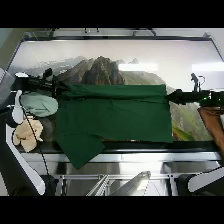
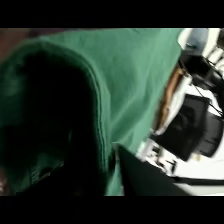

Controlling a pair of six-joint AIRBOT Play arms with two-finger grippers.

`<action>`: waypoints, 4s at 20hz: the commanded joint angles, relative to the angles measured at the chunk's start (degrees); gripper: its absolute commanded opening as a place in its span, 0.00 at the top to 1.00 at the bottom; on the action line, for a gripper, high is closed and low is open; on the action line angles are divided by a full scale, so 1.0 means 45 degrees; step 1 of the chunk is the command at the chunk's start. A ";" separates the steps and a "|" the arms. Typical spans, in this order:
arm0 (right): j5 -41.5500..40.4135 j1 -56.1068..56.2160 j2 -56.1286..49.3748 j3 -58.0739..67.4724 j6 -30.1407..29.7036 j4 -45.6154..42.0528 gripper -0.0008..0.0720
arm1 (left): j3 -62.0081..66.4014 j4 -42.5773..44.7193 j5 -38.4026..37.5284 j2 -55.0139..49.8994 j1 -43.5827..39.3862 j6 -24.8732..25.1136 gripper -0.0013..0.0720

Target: Fold the shirts.

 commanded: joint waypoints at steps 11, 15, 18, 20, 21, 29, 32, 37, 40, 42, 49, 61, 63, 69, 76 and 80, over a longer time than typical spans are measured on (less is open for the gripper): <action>0.2045 -0.0379 0.5275 -0.3075 0.4575 -0.6557 0.65 | -0.3390 0.4328 -0.0053 0.5493 0.0189 0.0568 0.59; 0.1326 -0.1603 0.7635 -0.7057 0.4575 -0.6645 0.44 | -0.9884 0.4643 0.2089 0.9272 0.1239 0.1418 0.59; 0.0136 -0.1569 0.7990 -0.8412 0.4507 -0.6173 0.43 | -1.3085 0.5017 0.2754 1.1064 0.2506 0.1481 0.59; -0.0083 -0.1175 0.7533 -0.8748 0.4342 -0.5620 0.43 | -1.4489 0.5654 0.2909 1.1866 0.3327 0.0986 0.59; -0.0214 -0.0879 0.7218 -0.8782 0.4065 -0.5270 0.44 | -1.5018 0.5863 0.2977 1.2172 0.3648 0.0758 0.59; -0.1515 0.0505 0.5474 -0.8772 0.2739 -0.2943 0.96 | -1.8554 0.6985 0.4129 1.4654 0.3322 -0.0384 0.59; -0.1506 0.0505 0.5479 -0.8762 0.2346 -0.2433 0.96 | -1.9399 0.7572 0.4541 1.4853 0.2186 -0.1302 0.59; -0.1379 0.0505 0.5479 -0.8762 0.2157 -0.2361 0.96 | -1.9890 0.7645 0.5430 1.4853 0.0656 -0.1583 0.59; -0.1331 0.0505 0.5484 -0.8762 0.2113 -0.2161 0.96 | -1.9895 0.6188 0.6431 1.4848 -0.0359 -0.1554 0.58; -0.1263 0.0505 0.5484 -0.8762 0.2113 -0.2093 0.96 | -1.9895 0.5348 0.6960 1.4848 -0.0991 -0.1209 0.59; -0.0301 0.0427 0.5532 -0.8757 0.2123 -0.2074 0.96 | -1.9866 0.3871 0.5314 1.4868 -0.0981 0.0777 0.94; 0.1885 -0.1409 0.6829 -0.7970 0.2851 -0.1909 0.96 | -1.9866 0.3755 0.2715 1.7301 0.3337 0.1375 0.94; 0.2035 -0.1486 0.6834 -0.7922 0.2851 -0.1831 0.96 | -1.9773 0.3769 0.2385 1.6767 0.3123 0.1622 0.94; 0.2973 -0.2229 0.6834 -0.7645 0.2210 0.0729 0.96 | -1.7384 0.2395 0.1443 1.5664 0.2817 0.1734 0.94; -0.0408 -0.0136 0.6640 -0.5435 0.1928 0.1938 0.96 | -1.2216 0.2084 0.1695 1.2429 0.0962 0.0816 0.94; -0.2113 0.1127 0.5061 -0.3269 0.1923 0.1928 0.96 | -0.9219 0.2108 0.2307 0.9826 0.0257 0.0539 0.94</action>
